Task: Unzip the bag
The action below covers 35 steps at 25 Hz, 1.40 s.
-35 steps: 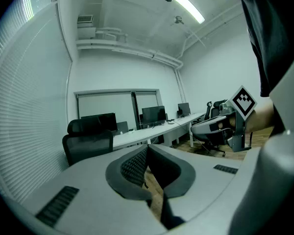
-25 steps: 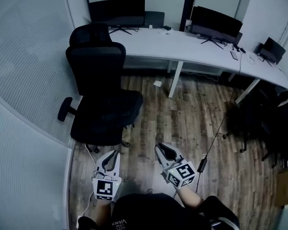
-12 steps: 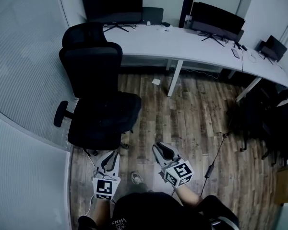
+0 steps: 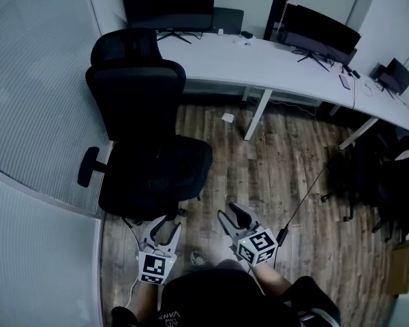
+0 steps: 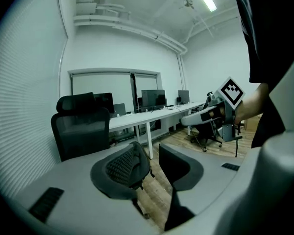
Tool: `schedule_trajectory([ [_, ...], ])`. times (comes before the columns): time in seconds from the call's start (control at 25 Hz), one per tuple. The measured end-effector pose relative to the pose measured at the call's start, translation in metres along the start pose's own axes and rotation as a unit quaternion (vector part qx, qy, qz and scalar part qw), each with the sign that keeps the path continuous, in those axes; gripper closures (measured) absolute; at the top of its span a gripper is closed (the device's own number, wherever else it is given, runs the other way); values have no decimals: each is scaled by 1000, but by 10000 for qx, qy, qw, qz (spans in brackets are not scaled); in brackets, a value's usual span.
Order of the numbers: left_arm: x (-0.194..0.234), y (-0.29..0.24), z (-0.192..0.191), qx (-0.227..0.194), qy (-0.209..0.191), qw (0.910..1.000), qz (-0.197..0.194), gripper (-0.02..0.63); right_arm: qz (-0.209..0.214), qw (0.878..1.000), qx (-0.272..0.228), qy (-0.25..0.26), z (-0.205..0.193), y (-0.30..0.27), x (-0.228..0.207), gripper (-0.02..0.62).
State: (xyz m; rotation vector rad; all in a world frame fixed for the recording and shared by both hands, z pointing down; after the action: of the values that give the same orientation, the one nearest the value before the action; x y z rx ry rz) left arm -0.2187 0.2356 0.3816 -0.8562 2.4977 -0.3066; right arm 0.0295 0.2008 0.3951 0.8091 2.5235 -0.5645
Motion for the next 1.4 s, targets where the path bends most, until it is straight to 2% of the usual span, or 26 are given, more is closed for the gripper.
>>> schedule_trajectory([
  [0.24, 19, -20, -33, 184, -230, 9993, -218, 429, 25, 9990, 441, 56, -20, -44, -15, 437],
  [0.48, 27, -50, -57, 366, -397, 9982, -264, 413, 111, 9963, 834, 166, -38, -86, -50, 437],
  [0.76, 27, -101, -70, 459, -624, 9968, -210, 388, 640, 9886, 1308, 372, -60, -128, -99, 433],
  [1.08, 23, -149, -87, 602, -836, 9939, -406, 373, 1188, 9696, 2059, 578, -104, -182, -134, 433],
  [1.4, 16, -182, -107, 783, -751, 9928, -499, 373, 1578, 9588, 2282, 604, -137, -231, -162, 433],
])
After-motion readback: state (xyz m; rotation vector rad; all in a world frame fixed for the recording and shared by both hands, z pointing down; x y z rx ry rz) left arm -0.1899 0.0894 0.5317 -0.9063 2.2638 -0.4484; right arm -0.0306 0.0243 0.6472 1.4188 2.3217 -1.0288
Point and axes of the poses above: the fingertips, and each gripper's own axes: y backward along the fingers, x to its left, z out of its top, the point moved 9 cm from there along y, backward along the fingers, and after that the axes turned 15 degrees about -y, right-handed, at the moved point
